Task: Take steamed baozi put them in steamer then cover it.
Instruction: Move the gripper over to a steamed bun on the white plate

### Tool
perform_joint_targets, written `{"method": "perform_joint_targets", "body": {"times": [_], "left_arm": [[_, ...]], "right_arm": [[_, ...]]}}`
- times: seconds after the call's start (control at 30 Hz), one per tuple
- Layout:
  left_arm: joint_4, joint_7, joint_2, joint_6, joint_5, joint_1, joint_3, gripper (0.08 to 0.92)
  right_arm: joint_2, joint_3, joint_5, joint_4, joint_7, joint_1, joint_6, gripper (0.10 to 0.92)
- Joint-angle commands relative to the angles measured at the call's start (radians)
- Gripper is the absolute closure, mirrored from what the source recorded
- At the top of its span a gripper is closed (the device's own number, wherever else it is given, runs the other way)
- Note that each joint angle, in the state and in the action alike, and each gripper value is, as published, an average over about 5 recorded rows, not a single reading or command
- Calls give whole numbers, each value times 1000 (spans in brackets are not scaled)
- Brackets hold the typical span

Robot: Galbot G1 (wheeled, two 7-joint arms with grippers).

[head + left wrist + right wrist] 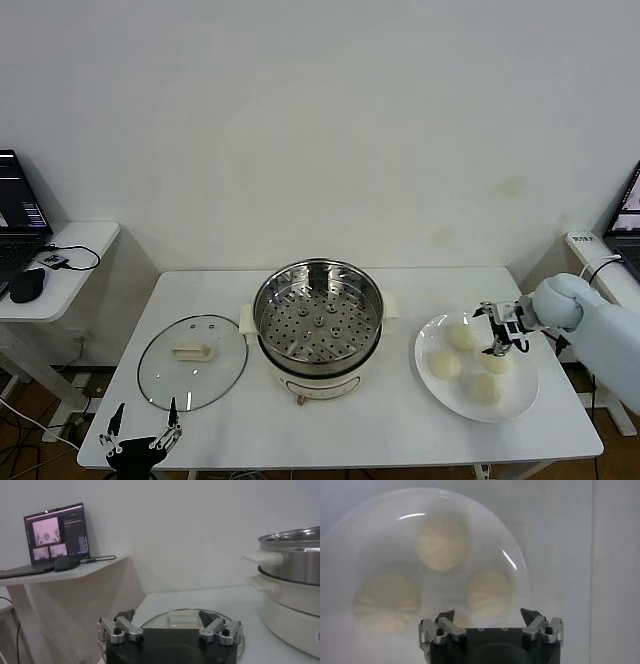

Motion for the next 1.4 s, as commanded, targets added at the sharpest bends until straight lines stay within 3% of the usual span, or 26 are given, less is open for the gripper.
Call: {"method": "perform_joint_targets", "body": {"times": [0.03, 1.0, 1.4], "left_arm": [[1, -1, 3, -6, 0, 3, -4, 177], [6, -3, 3, -9, -1, 3, -10, 177], [5, -4, 12, -9, -9, 3, -13, 177]], "right_arm": [[51, -23, -21, -41, 6, 14, -2, 238], [77, -22, -55, -80, 3, 17, -13, 436], [-34, -81, 63, 58, -14, 109, -28, 482]]}}
